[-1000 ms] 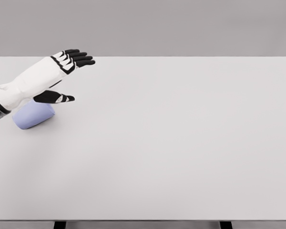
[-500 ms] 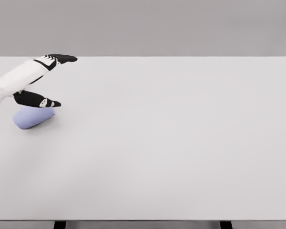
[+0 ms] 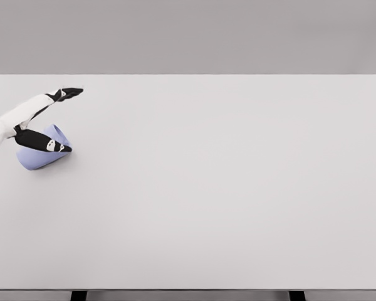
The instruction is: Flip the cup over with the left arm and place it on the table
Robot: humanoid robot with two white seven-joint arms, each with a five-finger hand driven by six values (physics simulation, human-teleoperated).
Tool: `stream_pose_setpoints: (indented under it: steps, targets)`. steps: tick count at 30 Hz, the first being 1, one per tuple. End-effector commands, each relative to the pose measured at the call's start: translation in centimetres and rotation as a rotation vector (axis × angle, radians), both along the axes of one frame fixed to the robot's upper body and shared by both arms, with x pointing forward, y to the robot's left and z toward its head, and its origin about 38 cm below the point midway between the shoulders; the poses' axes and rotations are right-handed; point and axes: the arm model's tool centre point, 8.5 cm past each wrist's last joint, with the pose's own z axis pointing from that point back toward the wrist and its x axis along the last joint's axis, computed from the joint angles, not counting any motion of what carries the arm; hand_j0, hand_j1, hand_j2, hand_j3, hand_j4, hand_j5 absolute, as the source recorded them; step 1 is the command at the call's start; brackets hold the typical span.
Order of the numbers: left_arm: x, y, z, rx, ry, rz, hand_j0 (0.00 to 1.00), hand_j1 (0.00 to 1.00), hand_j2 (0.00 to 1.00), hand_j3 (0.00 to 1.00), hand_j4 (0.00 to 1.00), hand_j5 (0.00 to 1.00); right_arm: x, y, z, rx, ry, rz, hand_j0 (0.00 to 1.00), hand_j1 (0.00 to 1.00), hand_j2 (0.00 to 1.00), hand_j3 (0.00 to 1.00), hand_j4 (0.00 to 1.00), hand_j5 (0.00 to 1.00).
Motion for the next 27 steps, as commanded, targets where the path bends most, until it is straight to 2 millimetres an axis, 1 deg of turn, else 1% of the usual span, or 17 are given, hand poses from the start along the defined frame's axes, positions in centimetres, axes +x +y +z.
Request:
stream_pose_setpoints:
  steps: [1,7,15,19,21,22,27]
  targets:
    - [0.1,0.3,-0.4,0.0,0.04,0.044,1.0,1.0,1.0,1.0,1.0,1.0,0.0,0.0,0.0,0.0,0.0,0.0,1.0,1.0,1.0,1.0,1.0,1.0]
    - [-0.1,1.1,-1.1,-0.001,0.095,0.093,1.0,1.0,1.0,1.0,1.0,1.0,0.0,0.0,0.0,0.0,0.0,0.0,1.0,1.0,1.0,1.0,1.0,1.0]
    - [0.1,2.3,-2.0,0.035,0.16,0.187,1.0,1.0,1.0,1.0,1.0,1.0,0.0,0.0,0.0,0.0,0.0,0.0,1.0,1.0,1.0,1.0,1.0,1.0]
    - [0.4,3.6,-2.5,0.05,0.175,0.238,1.0,1.0,1.0,1.0,1.0,1.0,0.0,0.0,0.0,0.0,0.0,0.0,1.0,1.0,1.0,1.0,1.0,1.0]
    - [0.6,4.1,-2.7,0.056,0.15,0.31,1.0,1.0,1.0,1.0,1.0,1.0,0.0,0.0,0.0,0.0,-0.001,0.0,1.0,1.0,1.0,1.0,1.0,1.0]
    - [0.5,4.2,-3.0,0.06,0.159,0.323,1.0,1.0,1.0,1.0,1.0,1.0,0.0,0.0,0.0,0.0,0.0,0.0,1.0,1.0,1.0,1.0,1.0,1.0]
    - [0.5,4.3,-3.1,0.059,0.161,0.326,1.0,1.0,1.0,1.0,1.0,1.0,0.0,0.0,0.0,0.0,0.0,0.0,1.0,1.0,1.0,1.0,1.0,1.0]
